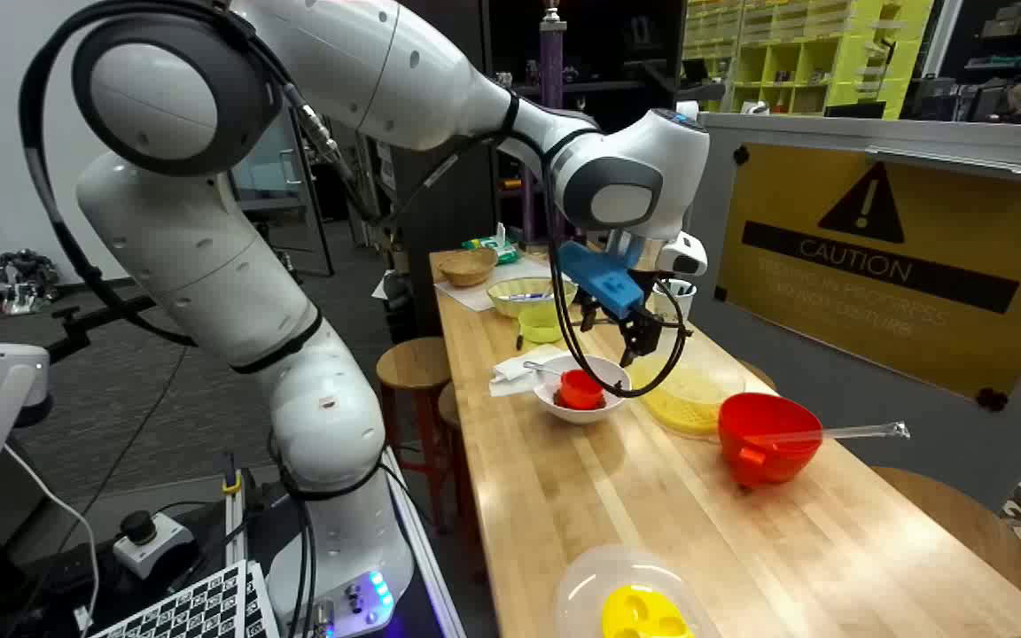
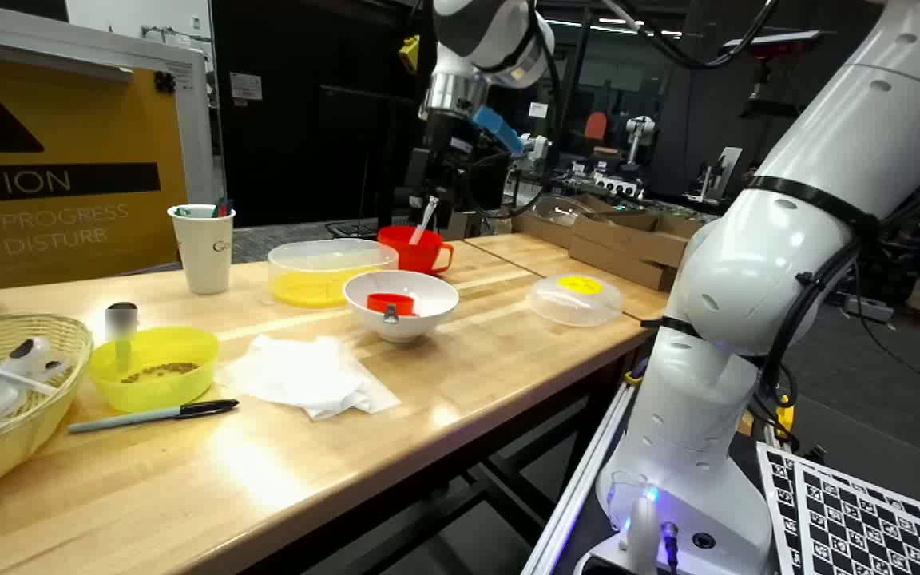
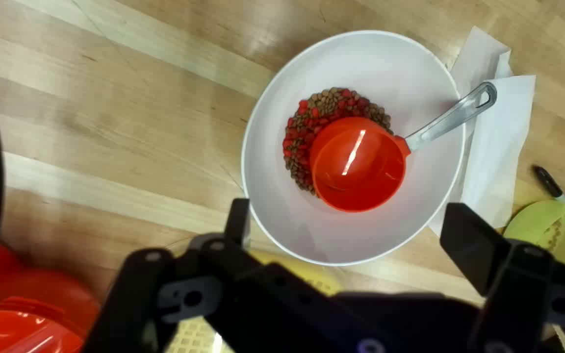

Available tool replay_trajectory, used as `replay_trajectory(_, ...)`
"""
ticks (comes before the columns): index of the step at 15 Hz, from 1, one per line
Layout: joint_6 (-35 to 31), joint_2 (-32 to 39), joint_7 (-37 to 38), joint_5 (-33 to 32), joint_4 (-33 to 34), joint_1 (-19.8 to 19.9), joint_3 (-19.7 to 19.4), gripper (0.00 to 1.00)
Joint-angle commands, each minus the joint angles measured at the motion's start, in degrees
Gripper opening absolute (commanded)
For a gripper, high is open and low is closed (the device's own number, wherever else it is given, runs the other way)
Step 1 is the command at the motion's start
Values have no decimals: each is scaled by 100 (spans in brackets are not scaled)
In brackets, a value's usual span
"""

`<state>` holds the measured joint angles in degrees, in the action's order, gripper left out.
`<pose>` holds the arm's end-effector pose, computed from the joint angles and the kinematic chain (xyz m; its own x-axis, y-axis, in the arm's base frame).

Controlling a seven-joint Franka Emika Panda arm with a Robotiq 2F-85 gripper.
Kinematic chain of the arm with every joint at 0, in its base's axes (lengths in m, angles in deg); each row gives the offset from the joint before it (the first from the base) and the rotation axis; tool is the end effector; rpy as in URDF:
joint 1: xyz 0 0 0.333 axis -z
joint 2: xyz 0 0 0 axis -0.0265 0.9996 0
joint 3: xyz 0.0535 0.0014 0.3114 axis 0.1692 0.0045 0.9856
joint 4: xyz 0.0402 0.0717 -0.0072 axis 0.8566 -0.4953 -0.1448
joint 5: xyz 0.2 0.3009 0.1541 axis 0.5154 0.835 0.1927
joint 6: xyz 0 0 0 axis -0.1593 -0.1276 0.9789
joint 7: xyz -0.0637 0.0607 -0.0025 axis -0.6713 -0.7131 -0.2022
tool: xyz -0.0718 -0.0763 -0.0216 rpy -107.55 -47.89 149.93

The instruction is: Use the scoop to stir the contents of the white bowl

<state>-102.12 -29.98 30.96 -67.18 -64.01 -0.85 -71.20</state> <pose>0.4236 -0.0656 0.4396 0.9940 0.1096 -0.0033 0.1054 -0.9630 -0.2481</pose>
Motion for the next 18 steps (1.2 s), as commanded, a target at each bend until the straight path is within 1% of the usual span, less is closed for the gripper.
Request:
replay_trajectory(1, 20, 15, -43, 50, 11, 152, 139, 100)
replay_trajectory(11, 20, 17, -43, 50, 11, 152, 139, 100)
replay_trajectory(15, -443, -153, -18, 68, -170, 206, 213, 100)
replay_trajectory(18, -805, -336, 48, -81, -392, 235, 317, 100)
